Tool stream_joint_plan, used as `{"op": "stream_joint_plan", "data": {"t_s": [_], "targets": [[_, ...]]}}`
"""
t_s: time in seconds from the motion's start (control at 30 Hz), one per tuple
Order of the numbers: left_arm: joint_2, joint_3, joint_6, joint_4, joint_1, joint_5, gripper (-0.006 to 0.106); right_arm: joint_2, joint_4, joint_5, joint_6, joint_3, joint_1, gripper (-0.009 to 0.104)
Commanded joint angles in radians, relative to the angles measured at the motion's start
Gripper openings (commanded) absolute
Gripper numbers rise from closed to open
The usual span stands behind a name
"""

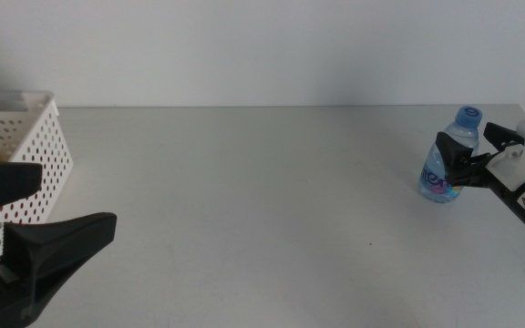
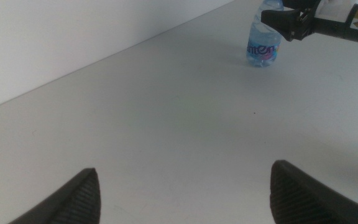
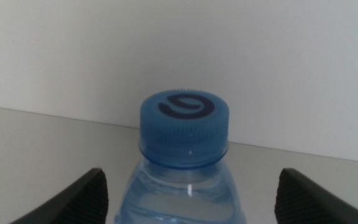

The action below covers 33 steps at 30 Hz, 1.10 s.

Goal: Use arms to grab the bottles and put them into the dustbin to the left of the table.

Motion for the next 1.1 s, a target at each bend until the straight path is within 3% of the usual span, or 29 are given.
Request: {"op": "stream_joint_plan", "data": {"t_s": [0.0, 0.33, 0.43, 0.53, 0.67, 0.97, 1.07], "targets": [[0.007, -0.031, -0.014, -0.007, -0.007, -0.074, 0.093, -0.01, -0.001, -0.101, -0.002, -0.056, -0.004, 0.075], [0.007, -0.031, -0.014, -0.007, -0.007, -0.074, 0.093, 0.119, 0.002, -0.099, 0.002, -0.15, 0.011, 0.075], [0.007, -0.031, -0.014, -0.007, -0.007, -0.074, 0.093, 0.139, 0.016, -0.102, -0.001, -0.157, 0.02, 0.07], [0.007, -0.031, -0.014, -0.007, -0.007, -0.074, 0.093, 0.147, 0.019, -0.093, -0.007, -0.156, 0.028, 0.049], [0.007, -0.031, -0.014, -0.007, -0.007, -0.074, 0.093, 0.126, -0.01, -0.088, 0.044, -0.156, 0.062, -0.001], [0.007, -0.031, -0.014, -0.007, -0.007, -0.074, 0.093, 0.078, -0.123, -0.094, 0.186, -0.28, 0.29, -0.001], [0.007, -0.031, -0.014, -0.007, -0.007, -0.074, 0.093, 0.079, -0.129, -0.04, 0.193, -0.353, 0.396, -0.001]]}}
